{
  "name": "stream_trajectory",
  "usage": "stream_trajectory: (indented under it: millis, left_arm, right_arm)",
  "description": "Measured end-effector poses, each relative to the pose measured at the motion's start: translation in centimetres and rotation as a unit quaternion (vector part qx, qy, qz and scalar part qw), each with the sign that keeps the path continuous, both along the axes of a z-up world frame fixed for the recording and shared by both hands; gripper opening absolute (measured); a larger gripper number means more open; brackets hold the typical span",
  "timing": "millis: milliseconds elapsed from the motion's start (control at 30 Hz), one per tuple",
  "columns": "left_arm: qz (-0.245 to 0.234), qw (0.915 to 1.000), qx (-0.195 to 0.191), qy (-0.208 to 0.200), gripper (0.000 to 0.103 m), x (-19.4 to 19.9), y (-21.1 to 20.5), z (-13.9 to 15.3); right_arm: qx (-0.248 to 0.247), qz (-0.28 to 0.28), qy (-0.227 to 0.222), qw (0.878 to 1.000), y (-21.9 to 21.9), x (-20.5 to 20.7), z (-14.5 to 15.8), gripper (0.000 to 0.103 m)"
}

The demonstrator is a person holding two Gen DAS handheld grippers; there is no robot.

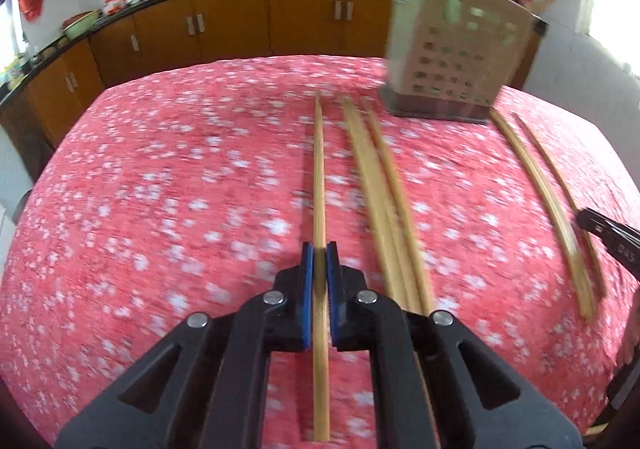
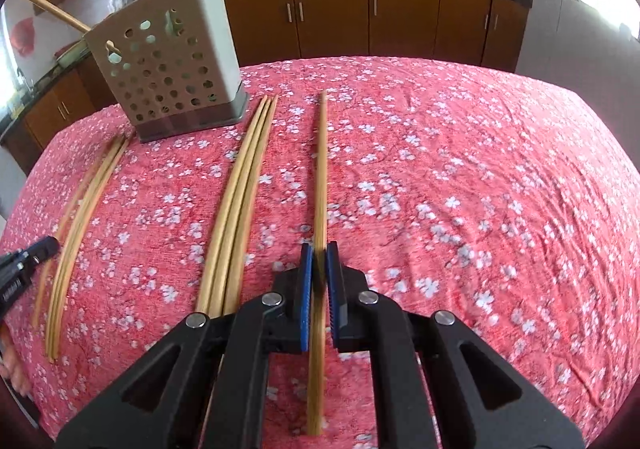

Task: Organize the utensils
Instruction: 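Close the right tool on another chopstick while the left tool grasps one too, then raise the right tool's chopstick upright over the holder while the left tool carries its chopstick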

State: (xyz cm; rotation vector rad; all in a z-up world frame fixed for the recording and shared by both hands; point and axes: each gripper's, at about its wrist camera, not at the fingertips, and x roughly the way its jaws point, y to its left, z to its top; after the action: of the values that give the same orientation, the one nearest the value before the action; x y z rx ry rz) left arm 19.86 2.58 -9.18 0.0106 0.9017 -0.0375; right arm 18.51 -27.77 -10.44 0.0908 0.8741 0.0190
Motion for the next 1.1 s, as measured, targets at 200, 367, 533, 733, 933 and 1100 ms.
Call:
stream_trajectory:
  millis: [200, 367, 533, 733, 933, 1100]
  left_arm:
    - [0.045, 0.999, 0.005, -0.002, 0.009, 1.3, 4.4, 0.1]
    - [0.048, 0.9988, -0.011, -0.003, 0.011, 1.5, 5.6, 0.3]
    - [0.034, 0.9994, -0.006, -0.003, 0.021, 1.6, 5.0, 0.3]
    - [0.038, 0.9991, -0.018, -0.004, 0.021, 1.6, 5.2, 0.2]
    - [0.039, 0.999, -0.021, -0.004, 0.021, 1.5, 5.3, 0.3]
    - [0.039, 0.9989, -0.024, -0.005, 0.021, 1.5, 5.3, 0.3]
  right_arm:
    - [-0.002, -0.031, -0.003, 1.0, -2.3, 1.1, 0.0, 0.008]
    - [0.003, -0.033, -0.003, 0.999, -2.6, 1.2, 0.0, 0.008]
    - [0.01, -0.034, -0.003, 0.999, -2.8, 1.3, -0.1, 0.009]
    - [0.011, -0.035, -0.003, 0.999, -3.0, 1.1, 0.0, 0.009]
    - [0.011, -0.035, -0.003, 0.999, -2.8, 1.0, 0.0, 0.009]
    - [0.01, -0.035, -0.003, 0.999, -2.8, 1.0, 0.0, 0.009]
